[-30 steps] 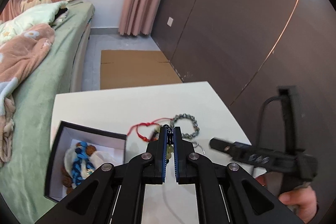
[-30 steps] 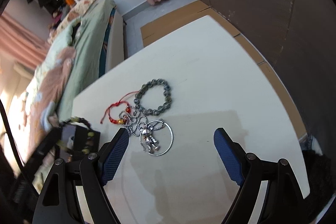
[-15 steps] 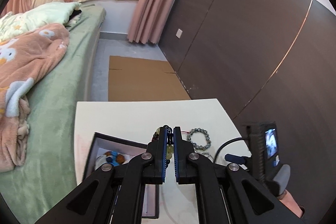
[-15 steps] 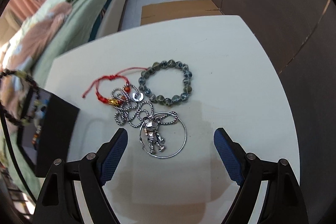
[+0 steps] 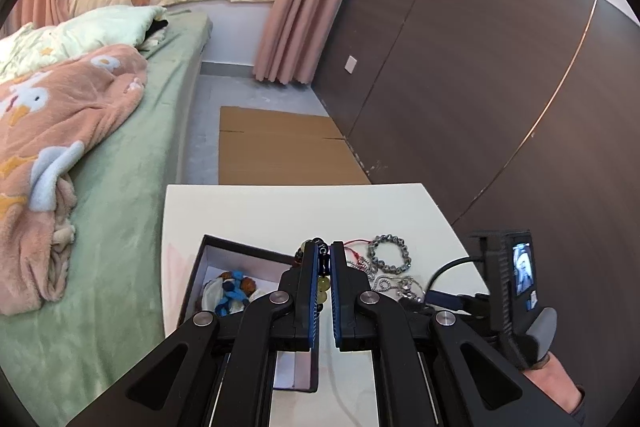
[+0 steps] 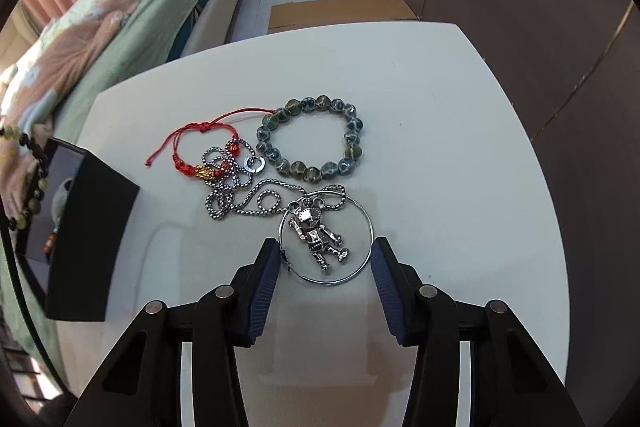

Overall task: Organize jewelry
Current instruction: 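Carry the dark bead bracelet with the left gripper into the black box and release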

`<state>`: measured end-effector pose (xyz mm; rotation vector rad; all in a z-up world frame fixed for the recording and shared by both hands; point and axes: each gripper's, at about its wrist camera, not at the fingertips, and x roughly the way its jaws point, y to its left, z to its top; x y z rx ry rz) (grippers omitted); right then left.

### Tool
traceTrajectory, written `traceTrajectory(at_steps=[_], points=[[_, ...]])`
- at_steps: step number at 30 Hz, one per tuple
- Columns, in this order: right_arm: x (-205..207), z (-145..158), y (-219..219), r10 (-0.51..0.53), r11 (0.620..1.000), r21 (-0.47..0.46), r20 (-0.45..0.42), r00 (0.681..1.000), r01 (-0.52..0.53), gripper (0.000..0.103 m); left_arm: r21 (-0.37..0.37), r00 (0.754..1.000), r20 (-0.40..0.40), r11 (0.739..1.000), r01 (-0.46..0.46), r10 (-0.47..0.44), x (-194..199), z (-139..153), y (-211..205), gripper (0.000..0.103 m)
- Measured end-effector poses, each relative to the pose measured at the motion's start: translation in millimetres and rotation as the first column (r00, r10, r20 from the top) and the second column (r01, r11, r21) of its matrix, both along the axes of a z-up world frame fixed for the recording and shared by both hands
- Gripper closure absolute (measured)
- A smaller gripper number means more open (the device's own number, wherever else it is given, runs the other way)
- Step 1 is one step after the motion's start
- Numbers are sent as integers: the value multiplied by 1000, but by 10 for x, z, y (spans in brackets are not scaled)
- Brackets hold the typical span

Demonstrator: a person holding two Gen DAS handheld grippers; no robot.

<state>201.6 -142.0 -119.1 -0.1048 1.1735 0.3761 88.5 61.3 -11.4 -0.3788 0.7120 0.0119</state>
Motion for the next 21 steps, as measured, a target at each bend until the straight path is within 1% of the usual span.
traceTrajectory(at_steps=[2,3,4,6,8,13,14,15,16,17,18,19,21], points=[[-17,28,-84,-4,999,51,-12,1000,4,87,3,1000,-1,1000,-13,13,-36,-3,15,97],[-16,32,-89,-4,998,62,-18,1000,5,89,5,1000,-3,1000,-26,26,-49,-5,36,97],[-41,57,-144,-8,995,97,-25,1000,11,92,6,999,-5,999,-38,38,-58,-8,53,97],[-67,48,-199,-17,993,114,-31,999,20,92,5,998,-10,998,-64,64,-81,-24,92,97],[-82,36,-224,-26,993,117,-36,999,30,92,-13,996,-17,996,-84,84,-105,-52,137,97],[-152,54,-313,-36,988,148,-38,999,41,92,-13,995,-16,995,-97,97,-161,-54,135,97],[-149,80,-307,-39,988,147,-33,999,44,87,-13,995,-17,995,-97,96,-164,-51,133,97],[-152,92,-325,-43,988,147,-30,999,47,78,-15,995,-16,995,-96,96,-166,-53,132,97],[-145,97,-345,-49,988,145,-31,998,54,52,-17,995,-16,995,-95,95,-163,-49,123,97],[-130,105,-353,-56,988,142,-27,998,60,28,-17,995,-17,995,-97,97,-159,-49,121,97],[-114,120,-373,-67,989,134,-11,998,68,24,-17,995,-18,995,-97,97,-163,-52,123,97],[-103,133,-379,-74,989,125,9,997,72,23,-18,995,-20,995,-98,98,-156,-54,124,97],[-41,154,-356,-71,991,113,22,997,68,23,-22,995,-24,995,-96,96,-140,-63,122,97]])
